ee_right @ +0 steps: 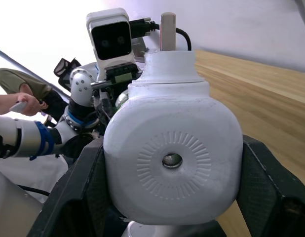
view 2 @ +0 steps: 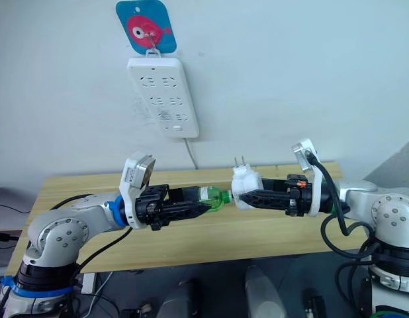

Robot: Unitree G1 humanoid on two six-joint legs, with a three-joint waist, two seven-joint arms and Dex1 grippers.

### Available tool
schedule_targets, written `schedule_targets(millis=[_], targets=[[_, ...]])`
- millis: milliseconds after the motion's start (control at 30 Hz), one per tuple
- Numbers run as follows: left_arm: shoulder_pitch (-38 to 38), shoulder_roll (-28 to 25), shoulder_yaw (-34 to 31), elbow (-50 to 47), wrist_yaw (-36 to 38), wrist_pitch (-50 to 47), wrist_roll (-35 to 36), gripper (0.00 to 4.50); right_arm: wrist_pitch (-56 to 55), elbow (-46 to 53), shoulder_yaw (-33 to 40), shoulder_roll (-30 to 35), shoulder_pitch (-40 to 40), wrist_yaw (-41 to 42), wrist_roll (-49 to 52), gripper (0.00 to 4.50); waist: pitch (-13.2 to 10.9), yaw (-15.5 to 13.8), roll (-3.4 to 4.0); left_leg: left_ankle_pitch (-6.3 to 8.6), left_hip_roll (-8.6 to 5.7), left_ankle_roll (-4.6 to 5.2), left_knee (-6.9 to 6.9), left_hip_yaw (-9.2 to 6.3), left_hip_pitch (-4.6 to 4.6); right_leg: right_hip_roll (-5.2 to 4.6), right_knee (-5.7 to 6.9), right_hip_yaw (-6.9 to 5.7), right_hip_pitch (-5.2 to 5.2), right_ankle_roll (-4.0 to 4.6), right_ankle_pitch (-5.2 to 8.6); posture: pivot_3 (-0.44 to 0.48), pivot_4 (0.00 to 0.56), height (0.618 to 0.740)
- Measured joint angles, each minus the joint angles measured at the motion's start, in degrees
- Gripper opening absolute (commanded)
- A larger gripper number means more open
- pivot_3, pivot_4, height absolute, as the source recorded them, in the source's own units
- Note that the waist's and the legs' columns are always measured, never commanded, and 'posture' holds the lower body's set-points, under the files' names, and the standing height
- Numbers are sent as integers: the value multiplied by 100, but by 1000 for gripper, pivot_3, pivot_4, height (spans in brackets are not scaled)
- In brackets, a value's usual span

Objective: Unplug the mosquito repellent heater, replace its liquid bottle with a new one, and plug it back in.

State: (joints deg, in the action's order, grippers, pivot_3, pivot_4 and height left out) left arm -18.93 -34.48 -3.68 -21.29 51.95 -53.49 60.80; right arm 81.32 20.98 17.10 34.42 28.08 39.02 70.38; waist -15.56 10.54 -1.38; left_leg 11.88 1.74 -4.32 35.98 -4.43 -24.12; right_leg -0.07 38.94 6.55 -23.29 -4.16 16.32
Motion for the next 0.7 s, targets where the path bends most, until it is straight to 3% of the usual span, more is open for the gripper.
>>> schedule_targets(millis=[700], targets=[[-329, 263, -205, 157, -640, -693, 716, 2293, -416, -213, -47, 390, -186, -870, 1223, 2972, -1, -2, -2, 0, -1, 0, 0, 2, -5, 0, -5, 3, -4, -3, 2, -226, 264, 740]])
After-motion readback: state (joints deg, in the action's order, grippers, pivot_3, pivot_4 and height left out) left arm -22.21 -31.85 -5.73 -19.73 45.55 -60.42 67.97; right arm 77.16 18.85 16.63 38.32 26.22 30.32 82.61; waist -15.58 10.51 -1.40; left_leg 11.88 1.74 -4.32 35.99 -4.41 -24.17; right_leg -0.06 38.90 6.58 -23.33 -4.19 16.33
